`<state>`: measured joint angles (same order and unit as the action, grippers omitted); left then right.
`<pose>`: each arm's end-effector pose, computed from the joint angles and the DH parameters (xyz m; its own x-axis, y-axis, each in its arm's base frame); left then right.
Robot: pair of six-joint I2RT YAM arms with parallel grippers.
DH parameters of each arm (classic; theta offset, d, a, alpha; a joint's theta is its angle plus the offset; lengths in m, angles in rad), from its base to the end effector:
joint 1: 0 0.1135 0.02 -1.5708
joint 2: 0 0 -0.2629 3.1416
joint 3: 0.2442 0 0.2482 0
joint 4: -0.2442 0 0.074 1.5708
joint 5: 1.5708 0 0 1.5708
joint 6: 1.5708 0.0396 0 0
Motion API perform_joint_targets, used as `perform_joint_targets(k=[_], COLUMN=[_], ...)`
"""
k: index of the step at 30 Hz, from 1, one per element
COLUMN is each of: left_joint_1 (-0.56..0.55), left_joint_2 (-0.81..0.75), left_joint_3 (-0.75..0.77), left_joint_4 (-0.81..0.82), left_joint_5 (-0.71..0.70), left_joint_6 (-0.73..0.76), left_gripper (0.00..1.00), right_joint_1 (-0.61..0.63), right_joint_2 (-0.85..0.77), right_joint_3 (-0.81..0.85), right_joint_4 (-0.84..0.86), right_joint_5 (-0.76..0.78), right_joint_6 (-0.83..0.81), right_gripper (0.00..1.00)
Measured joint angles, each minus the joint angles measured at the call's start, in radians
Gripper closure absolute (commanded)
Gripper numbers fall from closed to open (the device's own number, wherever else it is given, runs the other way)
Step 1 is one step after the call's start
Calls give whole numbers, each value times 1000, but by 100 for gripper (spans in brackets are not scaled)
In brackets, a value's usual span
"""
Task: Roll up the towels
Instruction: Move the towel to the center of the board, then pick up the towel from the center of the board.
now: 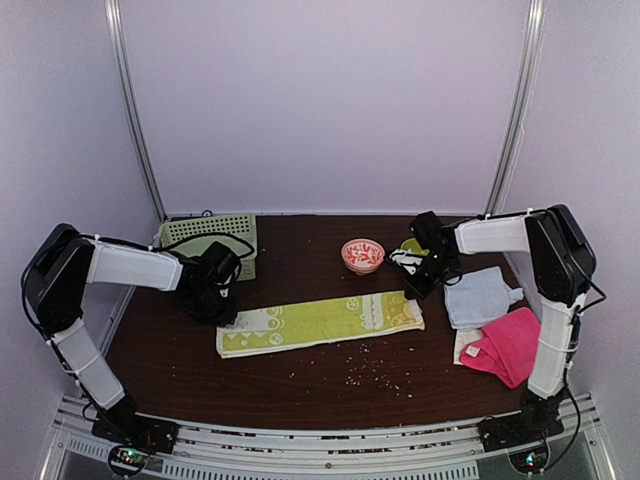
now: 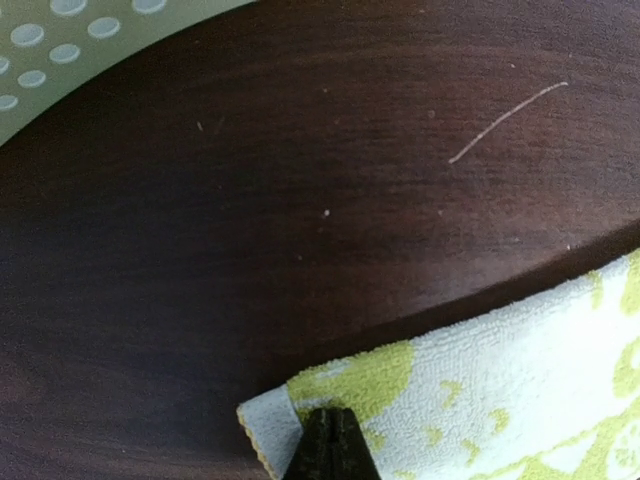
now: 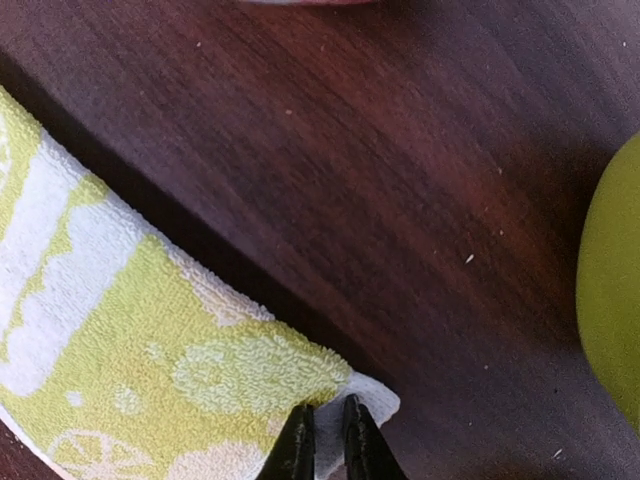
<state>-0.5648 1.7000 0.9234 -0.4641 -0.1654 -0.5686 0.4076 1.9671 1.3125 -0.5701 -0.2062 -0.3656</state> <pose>0.2606 -0.1574 0.1413 -0.9334 -0.0373 -0.3570 -0.0234 0.9988 -0.0433 0.3524 0.1610 0.1509 -0.6451 -0.6597 -0.3857 -0.7307 0.6802 0.0586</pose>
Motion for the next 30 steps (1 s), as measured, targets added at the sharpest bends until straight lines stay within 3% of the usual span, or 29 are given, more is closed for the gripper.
perform_joint_targets(k=[8,12,13,19,23,30], left_joint_1=[8,8,8,8,7,7], left_joint_2=[-15,-105,-137,-229,-229,-229], left_joint_3=[45,87,93,92,23,-71], left_joint_4=[-75,-117,-117,-106,-77,-59], left_joint_5=[16,29,27,8,22,26], left_joint_6=[43,71,80,85,68,44], left_gripper=[100,70,68,66,65,60], right_joint_1=[0,0,0,-5,-13,-43], right_joint_2=[-11,-96,-122,-163,-160,-122], right_joint_3=[27,27,27,13,-31,-45], right_joint_4=[-21,-45,-51,-77,-103,-114], right_joint_5=[-11,-22,-22,-33,-53,-85], right_joint_6=[23,38,45,83,114,174], right_gripper=[71,69,69,66,55,54])
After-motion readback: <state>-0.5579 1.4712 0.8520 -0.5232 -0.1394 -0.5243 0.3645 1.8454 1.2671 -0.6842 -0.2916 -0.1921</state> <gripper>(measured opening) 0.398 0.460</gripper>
